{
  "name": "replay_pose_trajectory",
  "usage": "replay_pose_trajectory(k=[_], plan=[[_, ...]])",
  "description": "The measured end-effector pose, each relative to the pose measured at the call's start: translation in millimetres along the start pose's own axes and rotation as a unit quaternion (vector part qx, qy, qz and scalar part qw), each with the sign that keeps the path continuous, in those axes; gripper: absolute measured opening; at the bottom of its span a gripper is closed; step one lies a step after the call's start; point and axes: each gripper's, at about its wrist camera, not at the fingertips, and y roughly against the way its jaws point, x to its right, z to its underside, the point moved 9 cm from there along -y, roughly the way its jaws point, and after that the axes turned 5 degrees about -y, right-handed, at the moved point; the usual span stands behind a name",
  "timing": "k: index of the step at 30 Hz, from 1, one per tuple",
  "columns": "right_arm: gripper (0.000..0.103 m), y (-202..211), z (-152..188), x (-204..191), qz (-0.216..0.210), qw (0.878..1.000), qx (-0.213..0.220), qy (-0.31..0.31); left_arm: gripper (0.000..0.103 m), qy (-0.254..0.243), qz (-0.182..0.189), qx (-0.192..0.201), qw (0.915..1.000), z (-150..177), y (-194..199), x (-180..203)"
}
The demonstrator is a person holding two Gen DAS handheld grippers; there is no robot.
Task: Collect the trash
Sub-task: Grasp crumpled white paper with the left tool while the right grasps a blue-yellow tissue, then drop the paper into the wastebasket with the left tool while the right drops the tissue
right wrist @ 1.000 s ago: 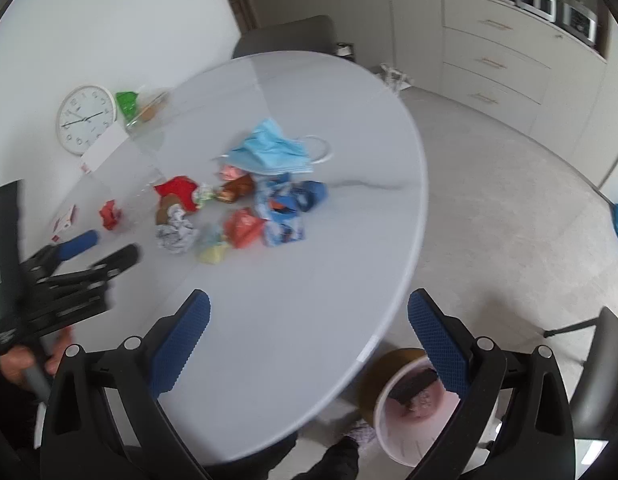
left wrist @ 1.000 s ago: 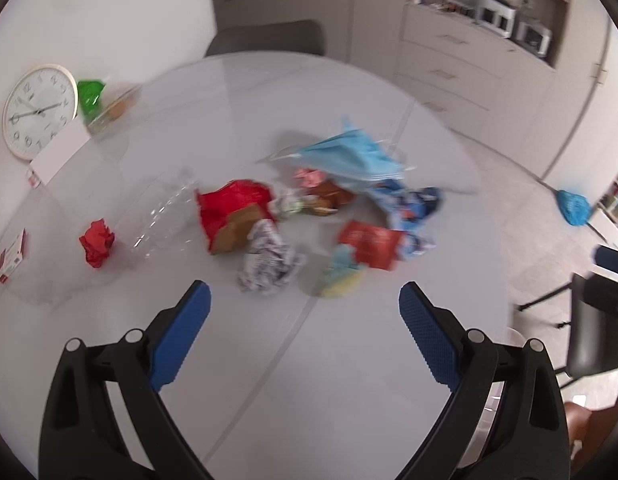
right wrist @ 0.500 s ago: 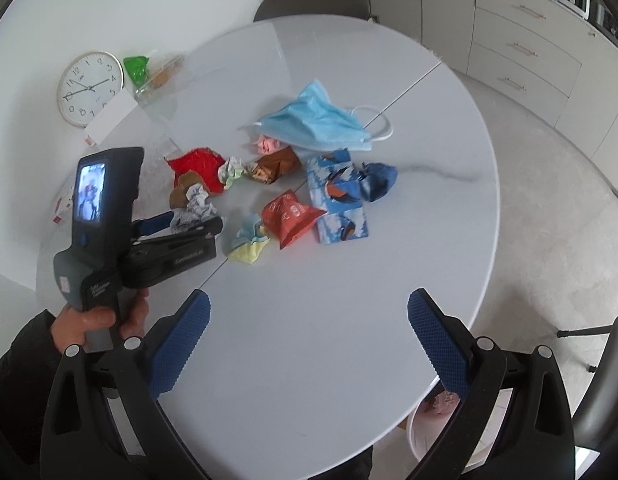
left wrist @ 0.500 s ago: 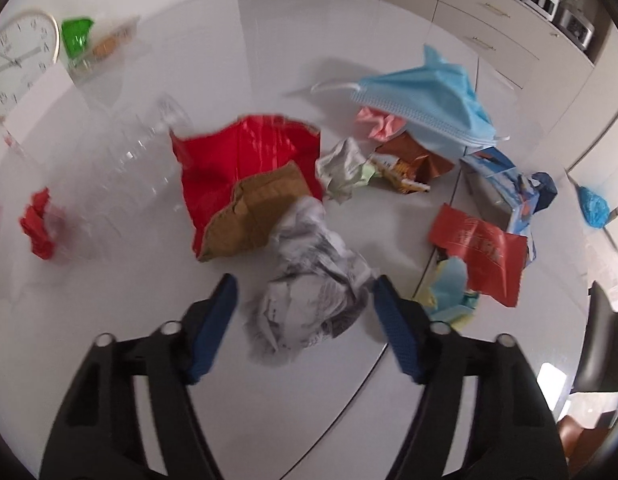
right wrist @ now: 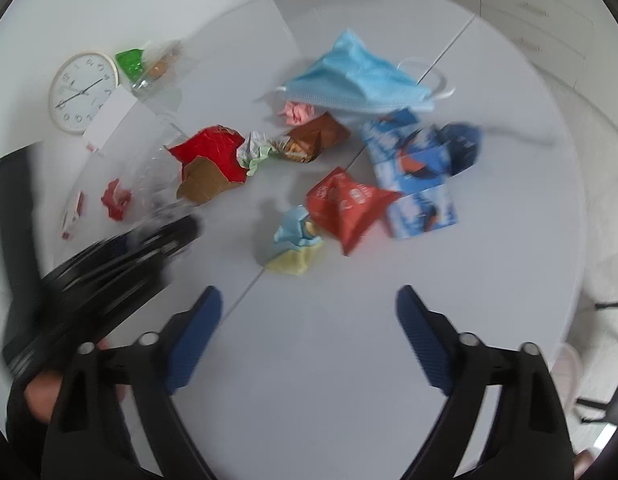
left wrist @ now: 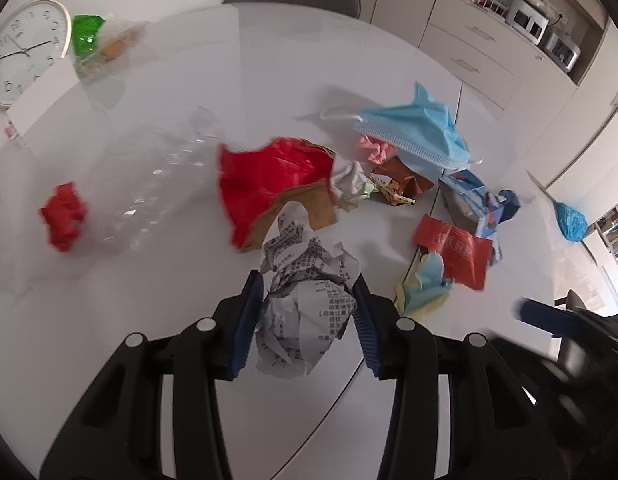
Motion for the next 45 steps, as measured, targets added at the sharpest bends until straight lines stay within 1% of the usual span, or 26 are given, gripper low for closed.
replay_pose_trajectory(k=[1, 3, 6, 8, 9, 11, 12, 13, 16, 19, 22, 25, 26, 28, 31, 32, 34, 35, 36, 37, 38, 39, 40, 41, 42, 45], plan=[[0.077, -5.6, -1.2, -1.6, 0.002, 1.0, 0.001, -0.005, 0.043, 0.002, 0.0, 0.003, 1.0, 4.0, 8.9, -1.7], [0.071, -18.4, -3.9, -5.0, 0.014, 1.0, -0.002, -0.01, 0.043, 0.009, 0.001, 0.007, 0.9999, 7.0, 25.5, -13.0], [0.066, -32.3, -8.3, -10.5, 0.029, 0.999, -0.001, -0.014, 0.044, 0.009, -0.001, 0.007, 0.9999, 10.9, 37.7, -25.8], [0.064, -38.7, -11.8, -15.5, 0.038, 0.999, 0.002, -0.012, 0.044, 0.006, -0.002, 0.008, 0.9999, 15.0, 42.7, -32.7], [0.062, -42.3, -13.7, -17.9, 0.043, 0.999, 0.004, -0.008, 0.044, 0.004, -0.004, 0.008, 1.0, 16.3, 44.5, -35.5], [0.052, -50.2, -16.1, -22.2, 0.057, 0.998, 0.003, 0.004, 0.044, 0.001, -0.006, 0.009, 0.9999, 19.4, 47.5, -41.0], [0.041, -52.9, -16.1, -24.0, 0.061, 0.998, 0.002, 0.008, 0.044, 0.0, -0.006, 0.009, 0.9999, 21.3, 47.6, -42.5], [0.037, -53.8, -16.8, -26.1, 0.069, 0.997, 0.006, 0.016, 0.044, -0.001, -0.007, 0.01, 0.9999, 22.3, 48.3, -43.6], [0.035, -54.7, -16.5, -29.8, 0.067, 0.998, 0.005, 0.022, 0.044, -0.005, -0.009, 0.012, 0.9999, 25.0, 53.1, -46.4], [0.034, -47.3, -12.5, -32.1, 0.05, 0.999, 0.005, 0.021, 0.044, -0.01, -0.007, 0.012, 0.9999, 26.4, 56.9, -42.7], [0.034, -17.5, -4.2, -30.9, 0.025, 0.999, 0.017, 0.031, 0.044, -0.029, 0.001, 0.014, 0.9995, 28.2, 65.5, -27.8], [0.034, 17.1, 6.8, -14.9, 0.009, 0.999, 0.036, 0.037, 0.044, -0.058, 0.017, 0.019, 0.998, 30.0, 75.2, -1.4], [0.035, 31.3, 12.2, -4.2, 0.014, 0.998, 0.044, 0.04, 0.044, -0.069, 0.025, 0.019, 0.9971, 30.9, 78.3, 9.9], [0.035, 62.1, 28.6, 25.6, 0.047, 0.996, 0.057, 0.046, 0.044, -0.097, 0.054, 0.021, 0.9936, 32.7, 85.3, 42.9], [0.035, 89.5, 49.1, 69.4, 0.09, 0.993, 0.062, 0.034, 0.044, -0.137, 0.098, 0.019, 0.9855, 37.4, 91.9, 92.8], [0.035, 102.5, 60.2, 95.5, 0.109, 0.992, 0.061, 0.017, 0.044, -0.15, 0.112, 0.018, 0.9821, 39.3, 93.4, 110.0], [0.035, 116.8, 72.8, 125.7, 0.13, 0.99, 0.06, -0.01, 0.044, -0.184, 0.144, 0.013, 0.9723, 45.2, 95.1, 151.6], [0.035, 128.2, 82.2, 149.3, 0.144, 0.987, 0.062, -0.031, 0.044, -0.199, 0.158, 0.008, 0.9672, 48.7, 95.0, 170.8], [0.035, 135.1, 89.9, 164.4, 0.153, 0.985, 0.063, -0.043, 0.044, -0.218, 0.177, 0.003, 0.9596, 53.1, 94.4, 196.7], [0.035, 143.7, 97.4, 182.8, 0.163, 0.983, 0.064, -0.059, 0.044, -0.231, 0.19, -0.001, 0.9543, 56.1, 93.9, 214.7], [0.035, 155.1, 106.8, 205.4, 0.174, 0.979, 0.067, -0.08, 0.044, -0.25, 0.209, -0.01, 0.9454, 61.6, 92.4, 240.9], [0.035, 160.7, 112.2, 219.0, 0.178, 0.978, 0.069, -0.089, 0.044, -0.265, 0.223, -0.018, 0.9378, 66.2, 91.2, 262.0], [0.035, 167.8, 118.7, 232.8, 0.184, 0.975, 0.07, -0.101, 0.044, -0.275, 0.232, -0.022, 0.9327, 70.5, 90.3, 276.9], [0.035, 176.0, 126.2, 247.4, 0.189, 0.973, 0.072, -0.114, 0.044, -0.288, 0.243, -0.028, 0.9258, 75.3, 89.0, 296.1], [0.035, 181.3, 130.3, 256.5, 0.191, 0.971, 0.075, -0.122, 0.044, -0.304, 0.258, -0.037, 0.9165, 82.8, 86.7, 318.8], [0.036, 194.2, 141.7, 284.7, 0.196, 0.967, 0.08, -0.141, 0.044, -0.338, 0.275, -0.06, 0.8982, 103.5, 77.7, 367.8]])
